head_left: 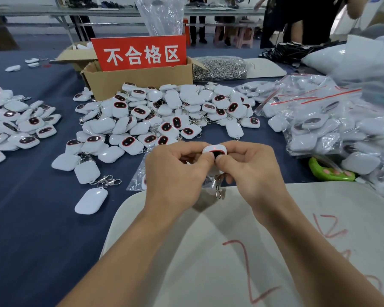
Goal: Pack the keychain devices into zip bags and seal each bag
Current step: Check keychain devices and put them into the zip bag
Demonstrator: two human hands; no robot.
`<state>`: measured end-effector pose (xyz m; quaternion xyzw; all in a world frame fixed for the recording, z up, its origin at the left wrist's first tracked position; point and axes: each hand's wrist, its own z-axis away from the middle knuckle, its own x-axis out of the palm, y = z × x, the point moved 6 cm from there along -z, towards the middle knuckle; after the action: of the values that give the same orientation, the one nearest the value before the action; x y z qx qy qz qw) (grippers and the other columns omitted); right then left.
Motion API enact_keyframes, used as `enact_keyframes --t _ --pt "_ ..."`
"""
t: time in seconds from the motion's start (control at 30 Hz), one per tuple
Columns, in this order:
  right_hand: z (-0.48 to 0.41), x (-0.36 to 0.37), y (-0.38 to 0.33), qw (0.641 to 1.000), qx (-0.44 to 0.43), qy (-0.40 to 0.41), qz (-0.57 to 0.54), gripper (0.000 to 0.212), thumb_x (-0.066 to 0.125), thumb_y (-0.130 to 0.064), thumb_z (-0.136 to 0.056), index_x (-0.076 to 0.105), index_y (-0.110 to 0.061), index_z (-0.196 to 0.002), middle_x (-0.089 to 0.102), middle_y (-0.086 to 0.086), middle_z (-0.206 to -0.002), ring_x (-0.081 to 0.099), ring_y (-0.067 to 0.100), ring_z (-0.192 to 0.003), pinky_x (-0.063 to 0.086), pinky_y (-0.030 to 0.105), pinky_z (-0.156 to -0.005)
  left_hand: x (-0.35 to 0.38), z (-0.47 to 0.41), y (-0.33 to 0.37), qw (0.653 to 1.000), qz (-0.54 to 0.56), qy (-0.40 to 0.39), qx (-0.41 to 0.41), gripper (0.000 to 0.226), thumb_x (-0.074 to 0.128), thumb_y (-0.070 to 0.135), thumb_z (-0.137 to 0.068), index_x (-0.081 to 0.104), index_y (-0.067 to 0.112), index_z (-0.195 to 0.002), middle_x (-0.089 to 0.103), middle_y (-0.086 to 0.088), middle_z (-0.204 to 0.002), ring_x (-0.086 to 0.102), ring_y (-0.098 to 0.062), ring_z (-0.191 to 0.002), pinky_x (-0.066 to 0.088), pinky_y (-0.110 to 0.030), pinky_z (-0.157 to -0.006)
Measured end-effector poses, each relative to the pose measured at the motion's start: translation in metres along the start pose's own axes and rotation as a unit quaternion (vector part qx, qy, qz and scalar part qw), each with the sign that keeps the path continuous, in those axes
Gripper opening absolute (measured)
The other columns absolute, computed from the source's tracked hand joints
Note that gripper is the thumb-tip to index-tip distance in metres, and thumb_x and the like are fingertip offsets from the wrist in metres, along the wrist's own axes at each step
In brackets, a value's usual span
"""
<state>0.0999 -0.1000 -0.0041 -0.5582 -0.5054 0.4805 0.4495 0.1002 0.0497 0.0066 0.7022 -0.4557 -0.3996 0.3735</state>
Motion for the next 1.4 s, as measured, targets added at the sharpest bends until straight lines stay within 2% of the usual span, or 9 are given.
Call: enact_keyframes --t 0.17,0.37,0.63,0.73,0.87,1.03,1.2,1.33,1.4 --pt "0.0 -0.001 -0.002 1.0 -0.013 -0.019 -0.014 0.022 0.073 -0.006 -0.073 0.08 -0.016 -0.092 0.078 0.006 -0.075 0.072 0.013 -0.065 0.053 0.019 -0.059 0.001 -0.001 0.001 0.999 0.046 -0.019 -0.002 0.021 0.077 0.028 -0.077 0.078 0.048 -0.075 0.075 0.015 -0.07 0.067 -0.003 -0.063 0.051 -0.012 -0.06" --pt "0.0 -0.004 -0.003 0.999 -0.017 -0.017 -0.022 0.026 0.074 0.012 -0.079 0.079 -0.012 -0.088 0.077 0.007 -0.071 0.066 0.011 -0.057 0.049 0.018 -0.053 0.003 0.0 -0.001 0.996 0.075 -0.046 -0.022 0.019 0.071 0.024 -0.081 0.083 0.037 -0.089 0.079 0.01 -0.08 0.073 -0.023 -0.078 0.059 -0.037 -0.072" --pt "-0.001 -0.008 -0.006 0.99 -0.069 -0.025 0.12 0.024 0.071 -0.013 -0.076 0.08 -0.026 -0.095 0.078 -0.002 -0.077 0.076 0.02 -0.072 0.063 0.038 -0.069 0.001 0.001 0.005 0.999 0.044 -0.025 0.018 0.017 0.08 0.028 -0.08 0.08 0.041 -0.09 0.076 0.022 -0.085 0.068 -0.001 -0.077 0.046 -0.01 -0.066" --pt "-0.003 -0.016 -0.012 0.979 -0.115 -0.012 0.168 0.019 0.076 -0.01 -0.079 0.079 -0.028 -0.087 0.076 -0.008 -0.072 0.07 0.009 -0.062 0.058 0.029 -0.06 0.0 0.0 0.01 0.998 0.029 -0.021 0.057 0.02 0.086 0.025 -0.078 0.08 0.043 -0.084 0.075 0.023 -0.085 0.067 -0.004 -0.079 0.044 -0.015 -0.061" --pt "-0.005 -0.034 -0.019 0.968 -0.164 0.064 0.181 0.026 0.085 -0.003 -0.076 0.08 -0.029 -0.081 0.071 0.001 -0.066 0.055 0.027 -0.057 0.043 0.04 -0.05 -0.004 -0.003 0.002 0.999 0.004 0.001 0.051 0.035 0.086 0.014 -0.078 0.075 0.047 -0.078 0.073 0.025 -0.078 0.063 0.001 -0.07 0.043 -0.01 -0.063" --pt "-0.004 -0.032 -0.018 0.97 -0.157 0.077 0.167 0.029 0.087 -0.006 -0.075 0.08 -0.034 -0.08 0.07 0.003 -0.065 0.055 0.03 -0.06 0.043 0.04 -0.053 -0.005 -0.004 -0.002 0.998 -0.025 0.001 0.054 0.036 0.084 0.01 -0.081 0.076 0.045 -0.084 0.071 0.027 -0.079 0.061 0.003 -0.068 0.042 -0.006 -0.064" --pt "-0.007 -0.027 -0.011 0.997 -0.075 0.027 -0.014 0.023 0.084 -0.002 -0.079 0.084 -0.025 -0.084 0.079 0.002 -0.077 0.069 0.018 -0.065 0.055 0.025 -0.063 0.0 0.002 0.009 0.988 -0.075 -0.045 0.126 0.064 0.076 0.001 -0.076 0.07 0.038 -0.128 0.069 0.03 -0.106 0.064 0.005 -0.096 0.043 -0.004 -0.082" --pt "-0.009 -0.025 -0.001 0.997 0.007 0.006 -0.081 0.021 0.072 -0.026 -0.081 0.083 -0.013 -0.093 0.073 0.02 -0.078 0.052 0.02 -0.065 0.042 0.024 -0.057 0.0 0.003 0.006 0.991 -0.058 -0.034 0.119 0.041 0.081 0.015 -0.078 0.078 0.036 -0.113 0.069 0.031 -0.102 0.062 0.01 -0.087 0.042 -0.002 -0.077" --pt "-0.009 -0.025 -0.005 0.998 -0.013 0.003 -0.055 0.027 0.066 -0.034 -0.086 0.083 -0.014 -0.089 0.072 0.013 -0.074 0.051 0.019 -0.065 0.042 0.025 -0.059 -0.004 -0.001 0.002 0.993 -0.049 -0.026 0.103 0.025 0.079 0.024 -0.082 0.08 0.039 -0.101 0.07 0.028 -0.092 0.063 0.006 -0.08 0.041 -0.004 -0.073"
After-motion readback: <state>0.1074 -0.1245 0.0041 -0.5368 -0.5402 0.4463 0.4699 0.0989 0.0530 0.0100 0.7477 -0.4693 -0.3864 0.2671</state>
